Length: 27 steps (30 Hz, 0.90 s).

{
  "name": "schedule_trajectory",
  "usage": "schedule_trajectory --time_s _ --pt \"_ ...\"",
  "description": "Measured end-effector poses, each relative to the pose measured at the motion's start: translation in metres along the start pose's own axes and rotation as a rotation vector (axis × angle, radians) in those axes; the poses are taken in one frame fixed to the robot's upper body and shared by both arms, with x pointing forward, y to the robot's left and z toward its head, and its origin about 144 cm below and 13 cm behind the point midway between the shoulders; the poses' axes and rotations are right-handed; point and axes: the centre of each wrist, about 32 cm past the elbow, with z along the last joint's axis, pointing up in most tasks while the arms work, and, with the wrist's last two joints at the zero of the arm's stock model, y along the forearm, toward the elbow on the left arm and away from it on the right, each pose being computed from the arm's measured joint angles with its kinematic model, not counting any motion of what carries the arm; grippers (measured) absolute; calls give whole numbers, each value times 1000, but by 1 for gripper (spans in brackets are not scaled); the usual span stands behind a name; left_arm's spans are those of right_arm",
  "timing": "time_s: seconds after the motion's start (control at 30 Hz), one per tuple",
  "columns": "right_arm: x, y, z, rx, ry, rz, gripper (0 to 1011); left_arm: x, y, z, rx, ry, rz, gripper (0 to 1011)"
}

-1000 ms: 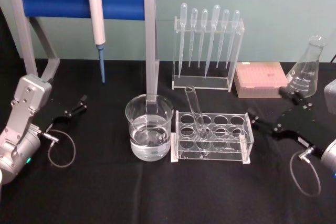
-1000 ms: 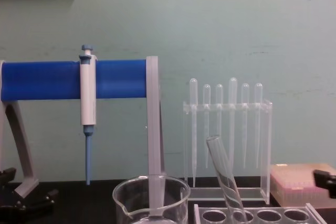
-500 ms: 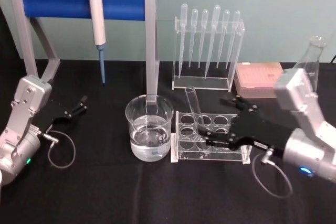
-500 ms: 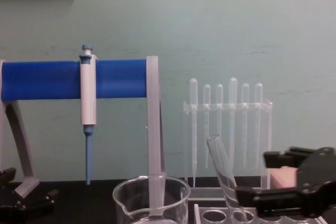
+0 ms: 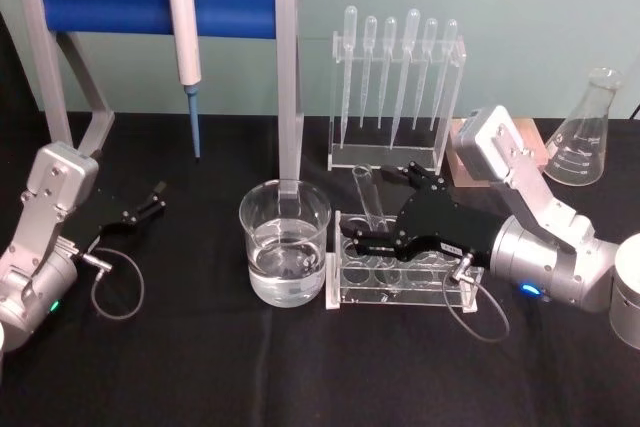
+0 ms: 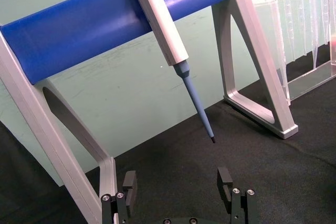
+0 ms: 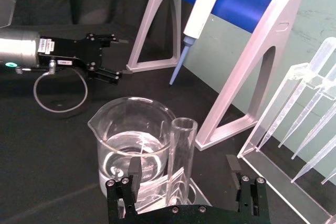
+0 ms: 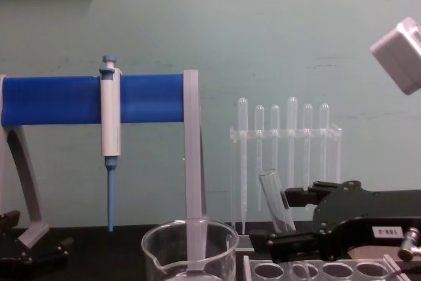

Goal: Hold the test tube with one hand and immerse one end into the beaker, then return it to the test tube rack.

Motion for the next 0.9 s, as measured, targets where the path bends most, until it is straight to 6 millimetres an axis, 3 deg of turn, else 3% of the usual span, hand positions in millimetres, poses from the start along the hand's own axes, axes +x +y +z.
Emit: schedule_trajectory --time_s 0.23,0.77,0.9 --pt "1 7 1 -1 13 -6 899 0 0 0 0 0 0 1000" --pt "-2 10 -6 8 50 -26 421 0 0 0 0 0 0 1000" --pt "-3 7 -5 22 59 -33 263 0 0 0 0 0 0 1000"
